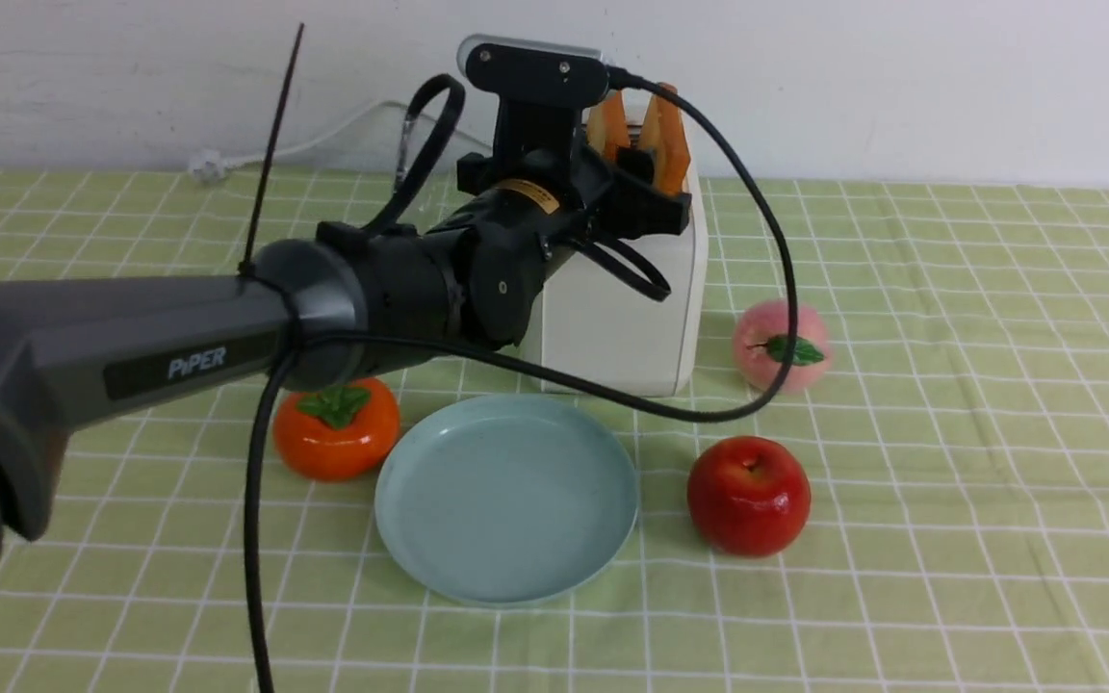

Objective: Take toasted bread from bread machine on green coffee tablecloth place on plate.
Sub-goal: 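Reach for a toast slice standing in the toaster with the left gripper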

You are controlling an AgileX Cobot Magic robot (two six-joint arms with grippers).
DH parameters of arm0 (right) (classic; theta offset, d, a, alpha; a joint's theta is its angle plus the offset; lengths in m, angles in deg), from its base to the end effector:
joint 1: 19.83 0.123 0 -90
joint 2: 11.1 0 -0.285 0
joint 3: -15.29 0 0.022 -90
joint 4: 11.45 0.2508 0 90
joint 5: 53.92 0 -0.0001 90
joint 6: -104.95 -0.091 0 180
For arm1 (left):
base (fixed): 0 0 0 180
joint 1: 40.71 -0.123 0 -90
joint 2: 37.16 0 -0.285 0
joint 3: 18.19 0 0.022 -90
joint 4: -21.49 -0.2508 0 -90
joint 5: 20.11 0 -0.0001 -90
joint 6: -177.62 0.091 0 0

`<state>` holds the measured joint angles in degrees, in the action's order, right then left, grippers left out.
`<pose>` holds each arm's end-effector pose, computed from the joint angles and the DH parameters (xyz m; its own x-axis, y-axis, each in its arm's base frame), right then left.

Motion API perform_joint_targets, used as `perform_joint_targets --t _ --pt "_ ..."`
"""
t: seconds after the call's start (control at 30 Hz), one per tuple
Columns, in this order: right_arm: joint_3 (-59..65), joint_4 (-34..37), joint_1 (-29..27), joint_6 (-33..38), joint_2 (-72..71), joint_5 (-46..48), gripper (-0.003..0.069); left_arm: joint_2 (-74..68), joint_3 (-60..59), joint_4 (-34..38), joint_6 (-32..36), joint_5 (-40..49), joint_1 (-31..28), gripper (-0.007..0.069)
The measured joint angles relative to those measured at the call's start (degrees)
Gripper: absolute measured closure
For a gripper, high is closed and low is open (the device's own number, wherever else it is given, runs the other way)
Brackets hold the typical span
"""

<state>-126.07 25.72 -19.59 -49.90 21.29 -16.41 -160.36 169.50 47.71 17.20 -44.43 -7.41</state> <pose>0.0718 0.0338 0.3596 -0.2522 0.0941 -0.9631 -0.3391 0.9236 0.1790 0.4113 -0.2504 0.2679 -0.0811 -0.0409 -0.9959 0.3828 0.9213 -0.0690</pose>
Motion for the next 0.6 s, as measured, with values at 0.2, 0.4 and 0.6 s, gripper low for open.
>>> perform_joint_targets --t 0.2,0.4,0.6 --pt "0.0 0.4 0.0 0.0 0.0 0.8 0.0515 -3.7 4.8 0.0 0.5 -0.4 -0.6 0.0245" --pt "0.0 0.8 0.0 0.0 0.0 1.2 0.0511 -6.2 8.2 0.3 1.4 0.3 -1.6 0.0349" --pt "0.0 1.0 0.0 0.0 0.0 1.2 0.0507 -6.5 8.9 0.7 3.0 0.7 -1.6 0.0508"
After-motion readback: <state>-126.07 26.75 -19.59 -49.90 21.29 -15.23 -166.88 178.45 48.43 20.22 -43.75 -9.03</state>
